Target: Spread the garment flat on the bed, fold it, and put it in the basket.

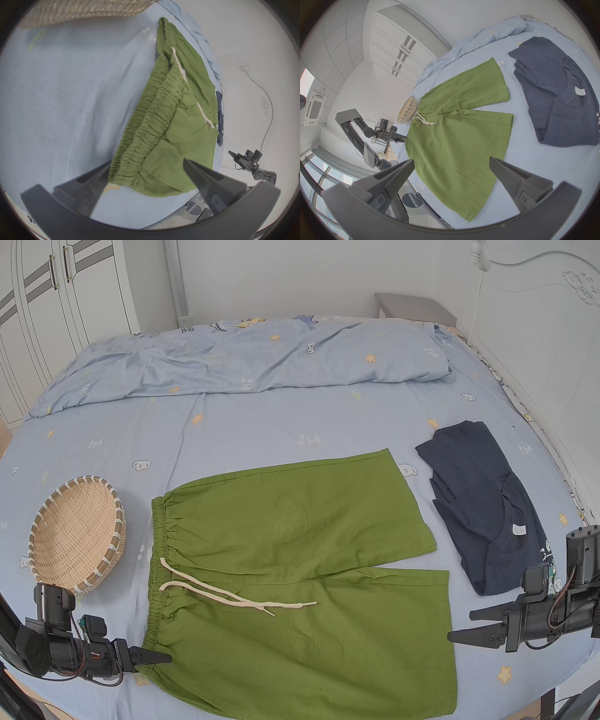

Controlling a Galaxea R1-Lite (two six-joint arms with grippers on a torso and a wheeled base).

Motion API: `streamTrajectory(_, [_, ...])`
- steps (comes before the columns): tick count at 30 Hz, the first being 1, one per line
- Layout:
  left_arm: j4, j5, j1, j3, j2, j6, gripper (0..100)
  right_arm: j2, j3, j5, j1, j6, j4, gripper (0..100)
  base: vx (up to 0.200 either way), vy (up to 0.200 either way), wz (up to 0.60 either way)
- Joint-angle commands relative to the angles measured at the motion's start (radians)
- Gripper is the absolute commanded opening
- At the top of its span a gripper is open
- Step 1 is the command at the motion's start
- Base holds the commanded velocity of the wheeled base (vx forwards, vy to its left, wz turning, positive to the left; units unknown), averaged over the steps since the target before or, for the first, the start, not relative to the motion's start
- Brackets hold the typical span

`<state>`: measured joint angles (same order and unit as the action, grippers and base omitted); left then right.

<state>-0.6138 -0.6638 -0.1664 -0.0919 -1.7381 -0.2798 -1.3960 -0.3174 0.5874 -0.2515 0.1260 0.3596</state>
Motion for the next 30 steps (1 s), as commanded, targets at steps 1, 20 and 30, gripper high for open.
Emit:
streamTrajectory(1, [-0.001, 0.0, -0.005, -0.003, -0.018, 0.001, 0, -0.006, 0.0, 0.0, 0.003, 0.0, -0.001, 100, 0.0, 0.0, 0.0])
streamTrajectory(20, [-0.003, -0.02, -0.079, 0.089, 0.146, 0.013, 0, -0.095, 0.255, 0.005, 0.006, -0.023, 0.002, 100, 0.0, 0.0, 0.0])
streamTrajectory(30, [0.019, -0.049, -0.082, 0.089, 0.195, 0.013, 0, -0.322, 0.317, 0.006, -0.003, -0.028, 0.16, 100, 0.0, 0.0, 0.0])
